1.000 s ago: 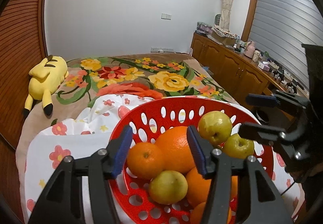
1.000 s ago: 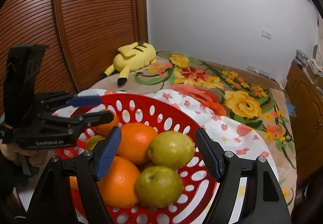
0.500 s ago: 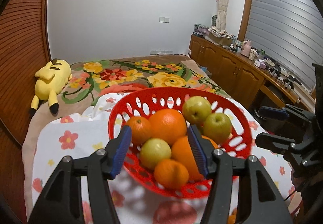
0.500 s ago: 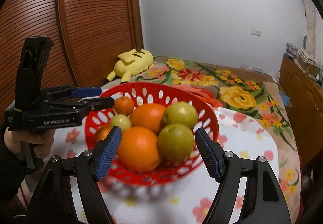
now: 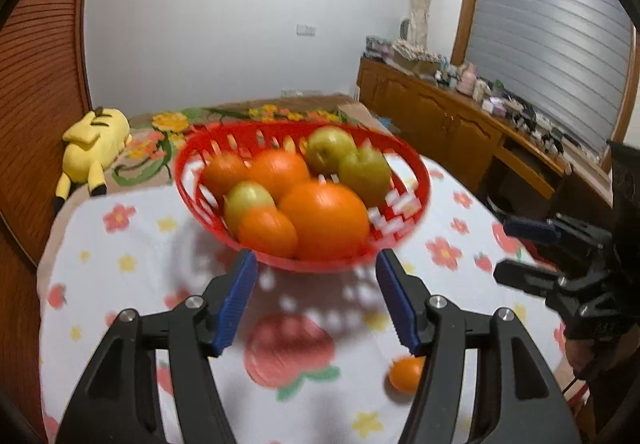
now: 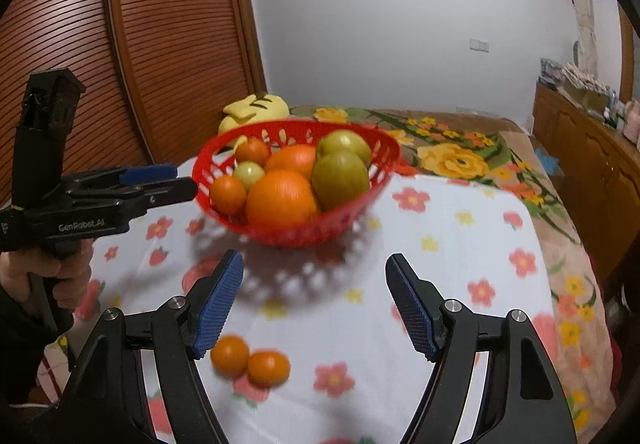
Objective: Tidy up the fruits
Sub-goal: 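Withdraw both tools from the basket toward the remaining mandarins, then reach the right tool to a mandarin while the left tool approaches the other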
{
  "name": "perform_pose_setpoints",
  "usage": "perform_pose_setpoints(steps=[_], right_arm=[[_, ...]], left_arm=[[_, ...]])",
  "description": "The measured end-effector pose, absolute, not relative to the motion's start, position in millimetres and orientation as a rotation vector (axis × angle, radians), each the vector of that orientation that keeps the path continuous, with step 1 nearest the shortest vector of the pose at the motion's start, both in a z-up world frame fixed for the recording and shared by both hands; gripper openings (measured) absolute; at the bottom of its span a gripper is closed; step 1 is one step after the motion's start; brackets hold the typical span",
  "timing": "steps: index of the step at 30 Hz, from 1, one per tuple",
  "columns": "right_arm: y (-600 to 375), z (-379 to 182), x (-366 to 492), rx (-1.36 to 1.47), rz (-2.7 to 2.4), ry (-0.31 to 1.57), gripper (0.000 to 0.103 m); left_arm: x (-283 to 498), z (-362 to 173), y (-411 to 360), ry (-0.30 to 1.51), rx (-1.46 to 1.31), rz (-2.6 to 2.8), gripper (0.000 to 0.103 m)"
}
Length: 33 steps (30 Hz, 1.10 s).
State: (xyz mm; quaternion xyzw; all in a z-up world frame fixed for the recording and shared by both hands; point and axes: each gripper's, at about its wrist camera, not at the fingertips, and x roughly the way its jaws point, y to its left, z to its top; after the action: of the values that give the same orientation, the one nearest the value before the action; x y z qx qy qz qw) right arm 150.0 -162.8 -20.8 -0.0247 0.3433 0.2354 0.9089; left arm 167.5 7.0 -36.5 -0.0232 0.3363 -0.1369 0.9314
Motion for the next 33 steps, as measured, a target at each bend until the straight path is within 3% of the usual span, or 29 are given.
perform_pose_setpoints(steps=[10,21,33], right_arm=[[-167.1,-49.2,129.0,-0.05,0.502,0.754,0.072],[-149.1,-88.5,129.5,-0.068,0.555,0.844,0.044],[-139.4,-97.1,132.0,-0.04,0.59,0.881,0.044]], left_arm=[[143.3,-73.3,-12.3,0.76,-0.025,-0.292,0.062],[132.3,-87.7,-4.1,0.785,-0.066,-0.289,0.062],[128.6,-95.5,-5.3,0.795,-0.1,-0.3,0.062]])
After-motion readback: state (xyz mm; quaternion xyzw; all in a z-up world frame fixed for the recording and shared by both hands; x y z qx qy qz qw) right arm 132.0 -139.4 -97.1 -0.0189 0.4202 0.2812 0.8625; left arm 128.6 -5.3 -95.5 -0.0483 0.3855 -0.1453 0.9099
